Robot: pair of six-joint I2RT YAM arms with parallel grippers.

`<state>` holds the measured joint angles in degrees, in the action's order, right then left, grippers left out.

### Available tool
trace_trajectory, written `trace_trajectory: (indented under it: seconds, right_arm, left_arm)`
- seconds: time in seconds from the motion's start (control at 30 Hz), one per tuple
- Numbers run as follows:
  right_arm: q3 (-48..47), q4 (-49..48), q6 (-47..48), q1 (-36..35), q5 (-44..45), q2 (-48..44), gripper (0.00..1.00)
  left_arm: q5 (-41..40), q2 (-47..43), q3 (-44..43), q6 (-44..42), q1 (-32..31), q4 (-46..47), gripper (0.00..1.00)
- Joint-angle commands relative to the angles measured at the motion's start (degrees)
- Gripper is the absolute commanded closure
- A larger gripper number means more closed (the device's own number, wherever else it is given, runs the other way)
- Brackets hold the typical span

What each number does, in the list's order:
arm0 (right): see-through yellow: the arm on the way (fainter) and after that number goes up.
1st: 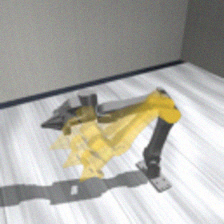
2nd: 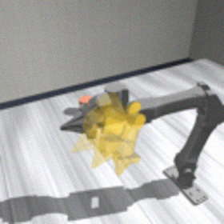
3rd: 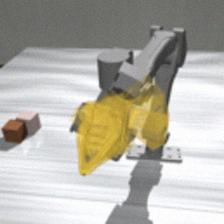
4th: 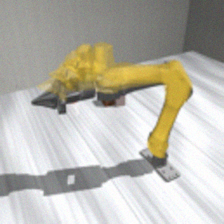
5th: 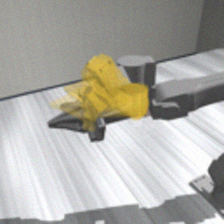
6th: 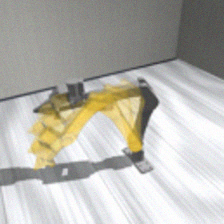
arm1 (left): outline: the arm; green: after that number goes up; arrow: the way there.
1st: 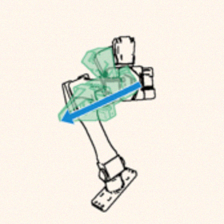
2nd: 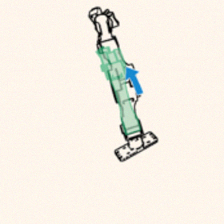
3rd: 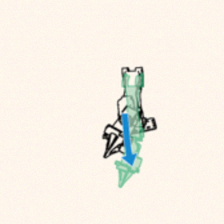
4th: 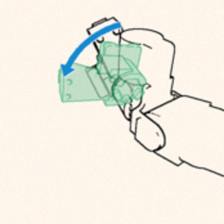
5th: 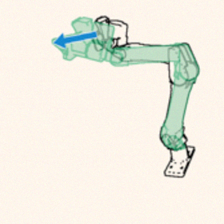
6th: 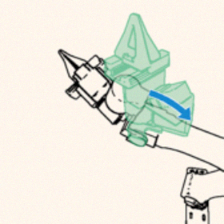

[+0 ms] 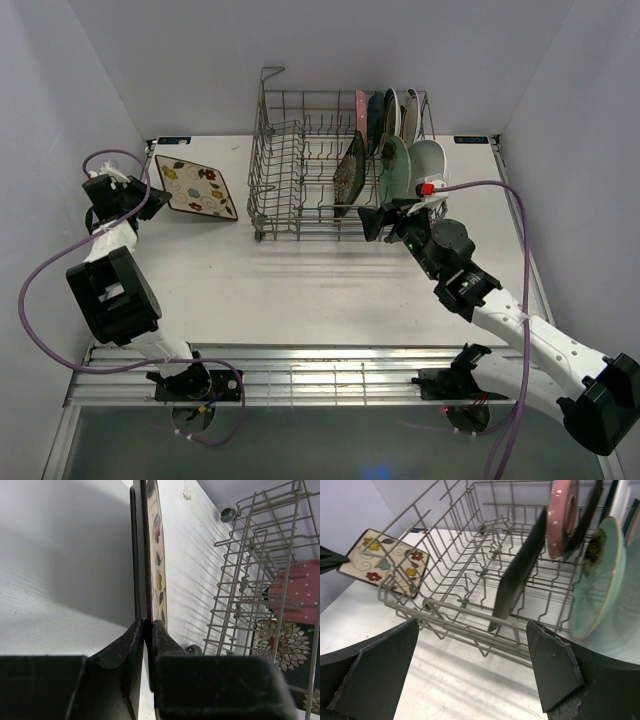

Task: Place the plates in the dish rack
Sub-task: Pick up the plate from the corner of the board.

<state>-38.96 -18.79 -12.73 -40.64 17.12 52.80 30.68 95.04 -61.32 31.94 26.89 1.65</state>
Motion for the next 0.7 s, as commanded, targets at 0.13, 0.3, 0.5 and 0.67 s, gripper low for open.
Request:
trace_trajectory:
  seconds: [0.13, 0.3, 0.5, 0.67]
  right_arm:
    - [-4.5, -1.5, -3.3, 0.1, -11.2, 4.1, 0.07]
    - [-5.0, -2.7, -5.2, 0.1, -16.7, 7.0, 0.07]
    - [-5.8, -5.5, -8.0, 0.1, -26.8, 12.1, 0.07]
    - [-5.1, -8.5, -11.4, 0.0, -32.1, 15.0, 0.06]
  left_arm:
    - [5.4, -8.8, -0.3, -3.2, 1.1, -0.9, 1.00]
    - [7.7, -10.5, 0.8, -5.9, 2.7, -5.0, 1.00]
    - [9.4, -14.3, 3.5, -9.6, 4.3, -8.5, 1.00]
    - [9.9, -16.9, 6.2, -14.2, 5.1, -12.2, 1.00]
